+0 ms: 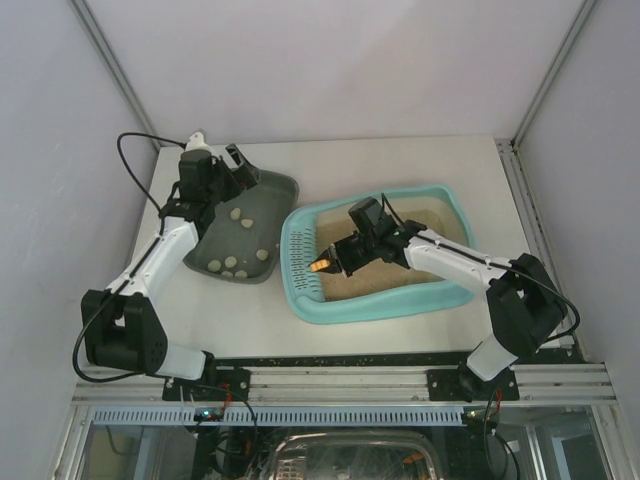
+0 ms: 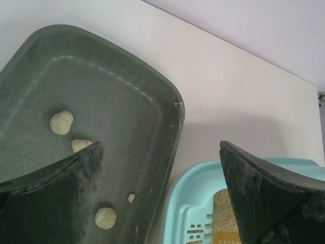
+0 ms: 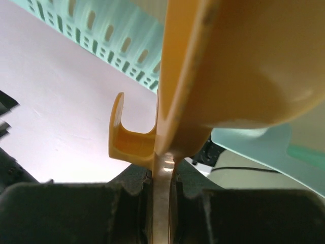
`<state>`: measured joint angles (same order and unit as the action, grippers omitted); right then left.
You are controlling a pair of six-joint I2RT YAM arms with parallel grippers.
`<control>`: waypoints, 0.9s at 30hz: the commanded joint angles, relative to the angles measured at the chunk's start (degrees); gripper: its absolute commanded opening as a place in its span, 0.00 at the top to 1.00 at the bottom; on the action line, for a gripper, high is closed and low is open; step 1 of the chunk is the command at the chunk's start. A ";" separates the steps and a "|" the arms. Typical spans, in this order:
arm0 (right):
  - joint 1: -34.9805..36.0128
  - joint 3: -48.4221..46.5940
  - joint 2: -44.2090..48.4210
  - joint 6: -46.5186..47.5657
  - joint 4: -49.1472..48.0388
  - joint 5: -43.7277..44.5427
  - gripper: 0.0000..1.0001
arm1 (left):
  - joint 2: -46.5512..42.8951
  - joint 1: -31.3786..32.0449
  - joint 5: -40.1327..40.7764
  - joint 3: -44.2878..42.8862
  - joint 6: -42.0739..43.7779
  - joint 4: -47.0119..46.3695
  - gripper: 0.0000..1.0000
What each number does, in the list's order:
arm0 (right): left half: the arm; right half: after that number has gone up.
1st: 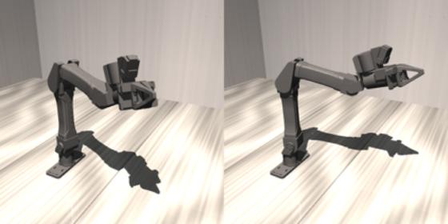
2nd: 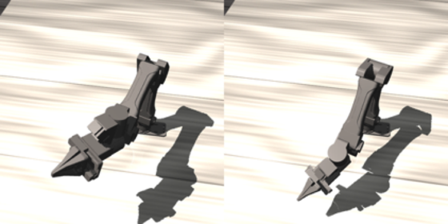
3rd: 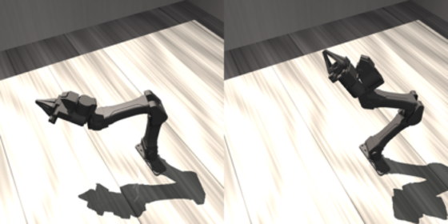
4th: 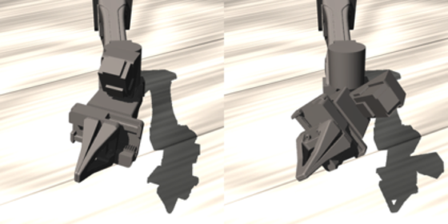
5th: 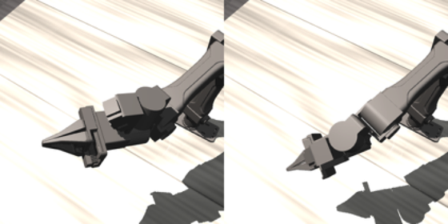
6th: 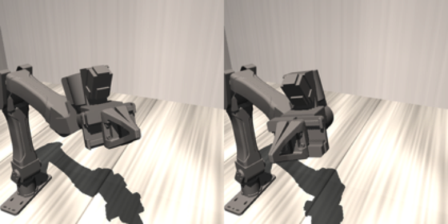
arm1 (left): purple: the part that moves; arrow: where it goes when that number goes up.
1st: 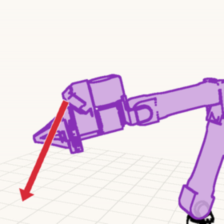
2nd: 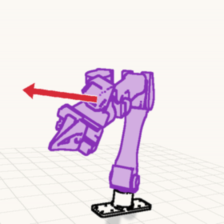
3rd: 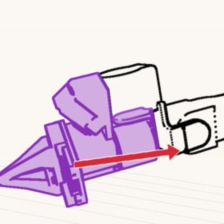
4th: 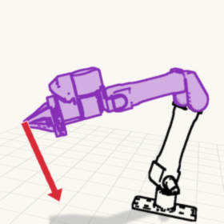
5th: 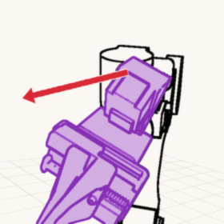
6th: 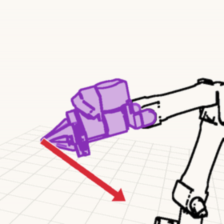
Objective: Clean the litter box
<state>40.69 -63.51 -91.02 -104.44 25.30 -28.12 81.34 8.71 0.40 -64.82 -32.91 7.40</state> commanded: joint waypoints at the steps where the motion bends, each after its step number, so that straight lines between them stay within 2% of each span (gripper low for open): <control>1: -1.01 1.00 3.38 -8.76 -5.12 3.84 1.00 | -3.47 -0.13 1.95 1.30 0.16 -2.24 0.00; 6: -1.77 2.36 3.65 -7.99 -4.38 3.50 1.00 | -3.03 -0.23 2.66 1.62 0.12 -1.93 0.00; 10: -1.75 5.36 1.50 -10.44 -14.41 2.39 1.00 | -3.07 -0.38 3.39 1.38 0.50 -1.53 0.00; 21: -2.11 9.81 -4.22 -11.67 -27.87 0.92 1.00 | -2.09 -1.18 4.03 1.32 1.07 1.55 0.00; 27: -3.54 16.13 -6.69 -14.04 -44.82 4.25 1.00 | -1.65 -1.43 5.07 1.18 2.12 2.16 0.00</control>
<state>38.41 -50.28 -95.59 -116.18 -6.98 -26.35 80.23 7.84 3.97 -64.49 -32.36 10.09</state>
